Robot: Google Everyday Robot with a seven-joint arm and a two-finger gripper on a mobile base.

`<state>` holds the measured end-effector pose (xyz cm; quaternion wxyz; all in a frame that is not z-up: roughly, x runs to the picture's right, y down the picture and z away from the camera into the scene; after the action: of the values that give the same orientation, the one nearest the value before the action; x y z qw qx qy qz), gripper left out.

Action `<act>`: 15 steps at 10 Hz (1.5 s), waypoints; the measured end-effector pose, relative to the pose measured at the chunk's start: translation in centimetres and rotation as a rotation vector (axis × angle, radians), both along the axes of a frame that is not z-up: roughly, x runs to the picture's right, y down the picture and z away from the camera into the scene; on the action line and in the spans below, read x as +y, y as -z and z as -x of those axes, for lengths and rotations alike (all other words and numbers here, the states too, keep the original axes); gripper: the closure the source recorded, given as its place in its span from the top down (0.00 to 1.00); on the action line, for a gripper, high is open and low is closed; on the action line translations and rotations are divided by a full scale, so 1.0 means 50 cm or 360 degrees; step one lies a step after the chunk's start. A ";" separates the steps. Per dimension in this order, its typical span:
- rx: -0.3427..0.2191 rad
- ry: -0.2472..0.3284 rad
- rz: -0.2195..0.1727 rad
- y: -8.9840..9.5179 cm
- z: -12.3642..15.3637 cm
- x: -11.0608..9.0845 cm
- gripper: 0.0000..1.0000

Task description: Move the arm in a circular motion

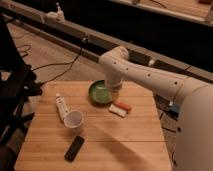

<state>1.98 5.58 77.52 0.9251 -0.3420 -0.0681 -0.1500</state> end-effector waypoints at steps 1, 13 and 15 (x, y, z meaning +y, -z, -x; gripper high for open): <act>-0.0090 0.0036 0.0050 0.015 0.043 0.029 0.00; 0.0181 -0.0460 0.0255 0.025 -0.193 0.126 0.00; 0.0090 -0.0372 0.0179 -0.006 -0.126 0.064 0.00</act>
<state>8.26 8.77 77.80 0.9173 -0.3871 -0.0895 -0.0275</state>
